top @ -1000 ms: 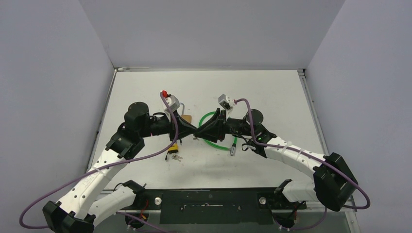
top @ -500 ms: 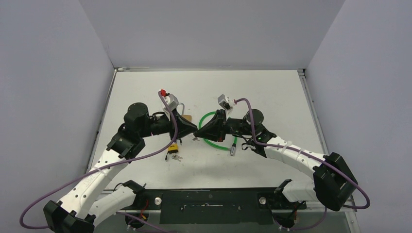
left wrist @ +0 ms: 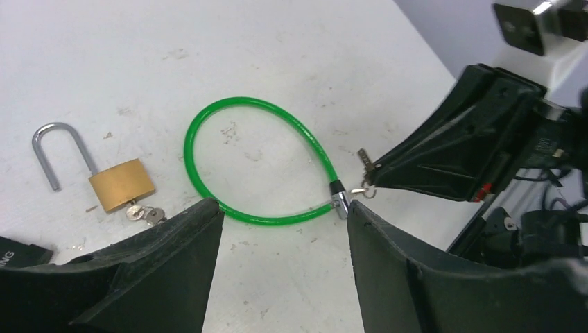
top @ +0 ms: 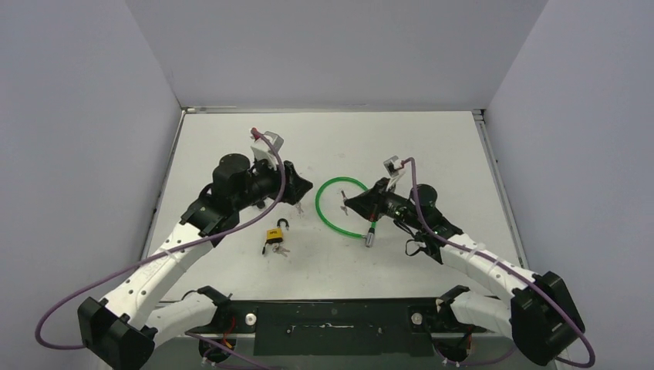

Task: Unlock with the key

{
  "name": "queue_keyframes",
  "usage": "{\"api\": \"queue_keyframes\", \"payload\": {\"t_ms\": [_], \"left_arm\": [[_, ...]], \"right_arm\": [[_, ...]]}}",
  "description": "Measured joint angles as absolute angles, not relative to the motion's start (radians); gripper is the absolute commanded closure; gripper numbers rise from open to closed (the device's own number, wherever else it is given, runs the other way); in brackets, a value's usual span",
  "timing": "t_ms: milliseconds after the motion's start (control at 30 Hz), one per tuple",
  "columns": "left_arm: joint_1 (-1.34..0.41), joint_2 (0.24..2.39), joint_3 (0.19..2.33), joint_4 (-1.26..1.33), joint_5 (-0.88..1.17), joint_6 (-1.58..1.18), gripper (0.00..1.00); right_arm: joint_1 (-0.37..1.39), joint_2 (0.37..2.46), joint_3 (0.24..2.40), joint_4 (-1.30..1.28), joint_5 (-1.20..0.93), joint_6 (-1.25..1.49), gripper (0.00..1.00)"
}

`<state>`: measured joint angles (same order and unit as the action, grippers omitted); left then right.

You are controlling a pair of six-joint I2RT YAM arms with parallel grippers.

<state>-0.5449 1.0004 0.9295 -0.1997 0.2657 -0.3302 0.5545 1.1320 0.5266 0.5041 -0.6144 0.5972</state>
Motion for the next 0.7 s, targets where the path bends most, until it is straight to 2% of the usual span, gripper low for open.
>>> {"api": "queue_keyframes", "payload": {"t_ms": [233, 400, 500, 633, 700], "left_arm": [[-0.727, 1.204, 1.011, -0.231, 0.01, -0.383, 0.36], [-0.851, 1.414, 1.108, -0.237, -0.099, -0.425, 0.27], [-0.922, 1.539, 1.171, -0.252, -0.15, -0.439, 0.26], [-0.989, 1.692, 1.258, -0.259, -0.162, -0.466, 0.27], [-1.01, 1.762, 1.296, -0.259, -0.16, -0.486, 0.33]], "right_arm": [[0.506, 0.837, 0.417, 0.168, -0.266, 0.654, 1.0], [0.496, 0.64, 0.395, -0.087, -0.021, 0.732, 1.0], [0.49, 0.561, 0.395, -0.239, 0.125, 0.792, 1.0], [0.488, 0.525, 0.397, -0.401, 0.27, 0.862, 1.0], [0.485, 0.529, 0.397, -0.457, 0.31, 0.886, 1.0]]}}
